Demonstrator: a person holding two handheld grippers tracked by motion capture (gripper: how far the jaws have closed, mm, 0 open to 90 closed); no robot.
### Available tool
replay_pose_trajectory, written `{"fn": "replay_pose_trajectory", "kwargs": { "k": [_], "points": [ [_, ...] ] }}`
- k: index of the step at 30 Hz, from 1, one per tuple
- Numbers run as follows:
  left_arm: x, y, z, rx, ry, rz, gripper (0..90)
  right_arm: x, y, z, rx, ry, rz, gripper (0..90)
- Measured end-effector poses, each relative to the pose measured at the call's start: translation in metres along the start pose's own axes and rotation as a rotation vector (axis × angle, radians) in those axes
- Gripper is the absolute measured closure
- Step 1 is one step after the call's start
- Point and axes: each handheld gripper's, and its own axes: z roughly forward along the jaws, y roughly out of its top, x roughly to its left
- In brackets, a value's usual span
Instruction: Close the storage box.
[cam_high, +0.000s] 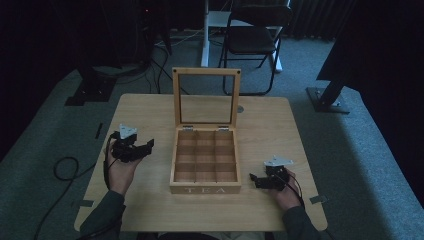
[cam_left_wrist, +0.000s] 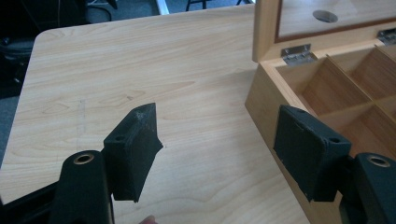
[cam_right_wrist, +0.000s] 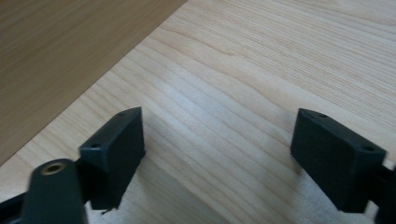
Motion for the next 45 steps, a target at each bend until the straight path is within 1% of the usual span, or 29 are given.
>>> {"fn": "replay_pose_trajectory", "kwargs": {
  "k": [3,6,7,8,11,14,20,27,32,34,38,41,43,45],
  "points": [
    [0.0,0.006,0.002,-0.003,-0.006,-0.003,31.3,0.001,0.0,0.0,-0.001,-0.001,0.003,19.0],
    [-0.002,0.012,0.004,-0.011,-0.01,0.011,31.3,0.001,0.0,0.0,-0.001,-0.001,0.003,18.9],
    [-0.003,0.017,0.005,-0.015,-0.016,0.016,31.3,0.001,0.0,0.0,-0.002,-0.002,0.004,18.9],
    [-0.003,0.017,0.005,-0.015,-0.016,0.016,31.3,0.001,0.0,0.0,-0.002,-0.002,0.004,18.9],
    [-0.005,0.025,0.006,-0.034,-0.022,0.025,31.4,0.001,0.0,0.0,-0.001,-0.006,0.006,18.9],
    [-0.005,0.036,0.007,-0.053,-0.028,0.017,31.6,0.002,0.0,0.0,-0.001,-0.01,0.01,19.0],
    [-0.01,0.059,0.012,-0.071,-0.039,0.045,31.7,0.002,0.0,0.0,-0.001,-0.01,0.011,19.0],
    [-0.017,0.082,0.017,-0.093,-0.056,0.076,31.8,0.002,0.0,0.0,-0.001,-0.011,0.011,19.0],
    [-0.023,0.091,0.024,-0.086,-0.058,0.104,32.4,0.002,0.0,0.0,-0.001,-0.01,0.011,19.0],
    [-0.023,0.094,0.027,-0.083,-0.061,0.109,32.4,0.002,0.0,0.0,-0.001,-0.01,0.011,19.0],
    [-0.022,0.1,0.034,-0.083,-0.068,0.091,32.4,0.002,0.0,0.0,-0.001,-0.011,0.011,19.0],
    [-0.022,0.106,0.039,-0.078,-0.064,0.1,32.4,0.002,0.0,0.0,-0.001,-0.011,0.011,19.0],
    [-0.021,0.109,0.042,-0.079,-0.069,0.1,32.4,0.002,0.0,0.0,-0.001,-0.011,0.011,19.0],
    [-0.018,0.113,0.046,-0.085,-0.076,0.086,32.4,0.002,0.0,0.0,-0.001,-0.011,0.011,19.0]
  ]
}}
